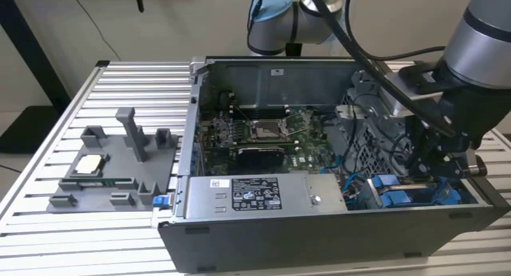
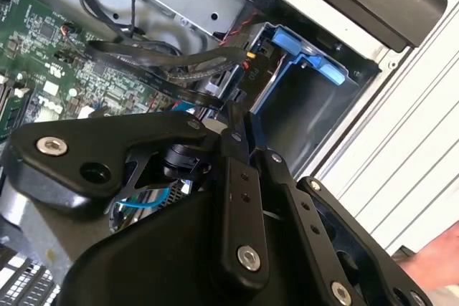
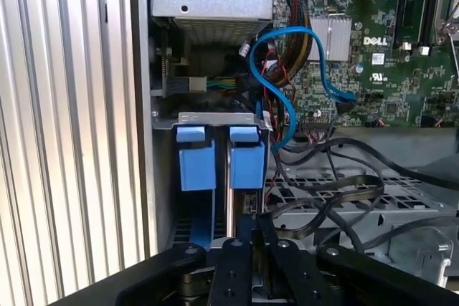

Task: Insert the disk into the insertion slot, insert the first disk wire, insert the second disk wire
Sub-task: 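Insert the second disk wire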

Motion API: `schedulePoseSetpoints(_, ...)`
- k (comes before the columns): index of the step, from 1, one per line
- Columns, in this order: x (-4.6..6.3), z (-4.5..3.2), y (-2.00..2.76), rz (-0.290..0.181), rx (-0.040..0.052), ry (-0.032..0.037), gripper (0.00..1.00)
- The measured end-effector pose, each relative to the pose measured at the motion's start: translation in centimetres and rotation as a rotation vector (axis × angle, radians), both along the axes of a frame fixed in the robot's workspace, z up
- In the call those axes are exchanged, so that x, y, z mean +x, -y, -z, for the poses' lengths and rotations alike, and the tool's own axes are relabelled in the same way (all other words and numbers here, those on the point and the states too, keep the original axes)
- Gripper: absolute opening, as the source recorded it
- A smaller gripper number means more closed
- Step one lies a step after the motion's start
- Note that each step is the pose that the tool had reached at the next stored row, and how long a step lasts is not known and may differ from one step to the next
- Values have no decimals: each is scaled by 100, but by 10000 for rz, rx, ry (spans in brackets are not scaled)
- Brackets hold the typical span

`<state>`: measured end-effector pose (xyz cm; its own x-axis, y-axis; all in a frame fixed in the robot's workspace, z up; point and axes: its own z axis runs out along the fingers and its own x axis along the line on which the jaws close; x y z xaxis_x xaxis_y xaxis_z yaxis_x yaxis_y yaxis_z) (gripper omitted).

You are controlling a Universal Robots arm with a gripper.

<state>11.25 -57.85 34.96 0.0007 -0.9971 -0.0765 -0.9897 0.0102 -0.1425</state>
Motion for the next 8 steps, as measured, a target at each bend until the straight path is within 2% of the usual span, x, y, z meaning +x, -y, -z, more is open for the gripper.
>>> schedulePoseSetpoints(8,7,41,-10,-1,1,19,16)
